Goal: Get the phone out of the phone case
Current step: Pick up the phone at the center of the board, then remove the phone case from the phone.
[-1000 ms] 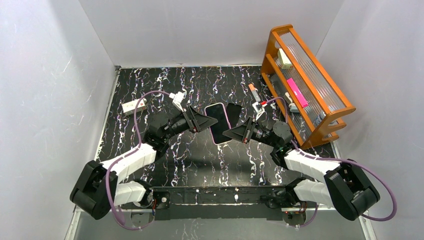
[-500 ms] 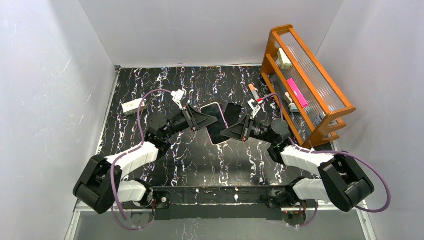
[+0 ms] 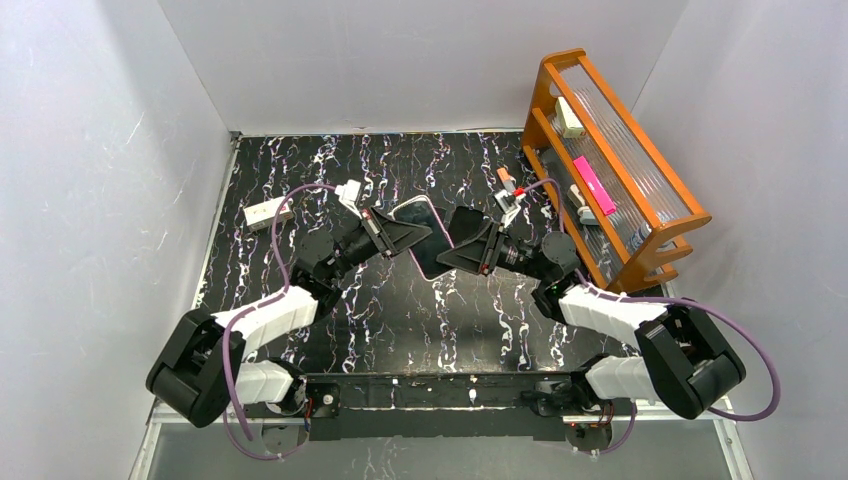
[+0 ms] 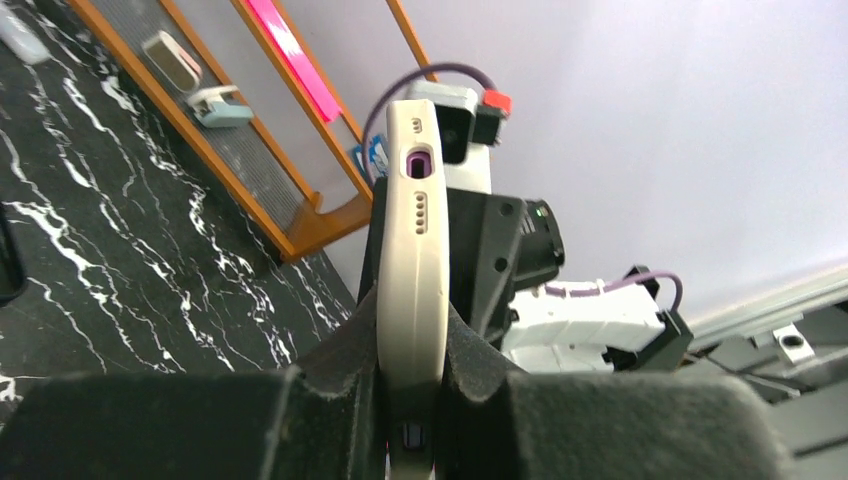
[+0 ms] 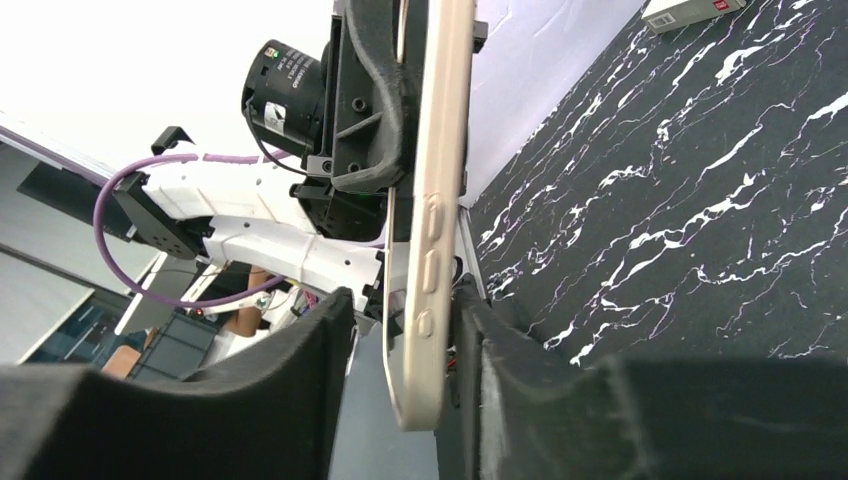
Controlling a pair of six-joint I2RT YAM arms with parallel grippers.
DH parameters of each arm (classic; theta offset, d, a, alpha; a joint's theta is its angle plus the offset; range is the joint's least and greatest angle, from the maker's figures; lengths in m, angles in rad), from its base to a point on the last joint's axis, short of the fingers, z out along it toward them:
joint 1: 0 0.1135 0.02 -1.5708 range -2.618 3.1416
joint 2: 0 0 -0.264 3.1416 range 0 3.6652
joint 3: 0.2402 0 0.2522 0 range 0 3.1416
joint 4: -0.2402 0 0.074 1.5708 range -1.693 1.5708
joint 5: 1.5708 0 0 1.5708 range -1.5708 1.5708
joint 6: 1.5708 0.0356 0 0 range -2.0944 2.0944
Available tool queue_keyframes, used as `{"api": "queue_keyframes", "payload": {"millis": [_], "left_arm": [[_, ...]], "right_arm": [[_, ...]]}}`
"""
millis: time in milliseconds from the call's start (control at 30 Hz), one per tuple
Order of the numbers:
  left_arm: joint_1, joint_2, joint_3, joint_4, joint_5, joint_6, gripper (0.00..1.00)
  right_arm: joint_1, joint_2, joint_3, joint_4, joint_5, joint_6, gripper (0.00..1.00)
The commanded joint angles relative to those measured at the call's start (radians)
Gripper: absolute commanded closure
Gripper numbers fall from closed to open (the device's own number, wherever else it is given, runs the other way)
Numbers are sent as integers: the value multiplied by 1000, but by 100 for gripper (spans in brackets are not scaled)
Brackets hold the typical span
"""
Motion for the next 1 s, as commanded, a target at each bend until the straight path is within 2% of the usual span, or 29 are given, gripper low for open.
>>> {"api": "queue_keyframes", "payload": {"millis": [0,100,167,333,500,667,733,800,967], "left_arm": [[-1,-67,-19,75,-170,-32,100],[-5,-78,-24,84,-218,-51,100],[-10,-84,-29,87,-247,-61,100],[-20,-90,-62,100,-317,-95,100],[-40,-79,-65,115,-328,-121,100],[-59,-70,-73,130,-358,-148,100],[-65,-70,-78,133,-361,-146,100],[-69,-65,-86,133,-371,-162,100],[-68,-39,-93,132,-350,-222,100]], "right_arm": [[48,-22,3,37,87,-65,46],[101,-35,-11,35,133,-110,37],[126,-38,-20,42,164,-120,36],[167,-31,-21,65,198,-149,39],[176,-9,-16,112,214,-153,45],[180,23,-15,177,220,-144,56],[181,32,-18,189,219,-156,62],[182,40,-26,207,219,-174,73],[182,44,-49,208,203,-329,90]]}}
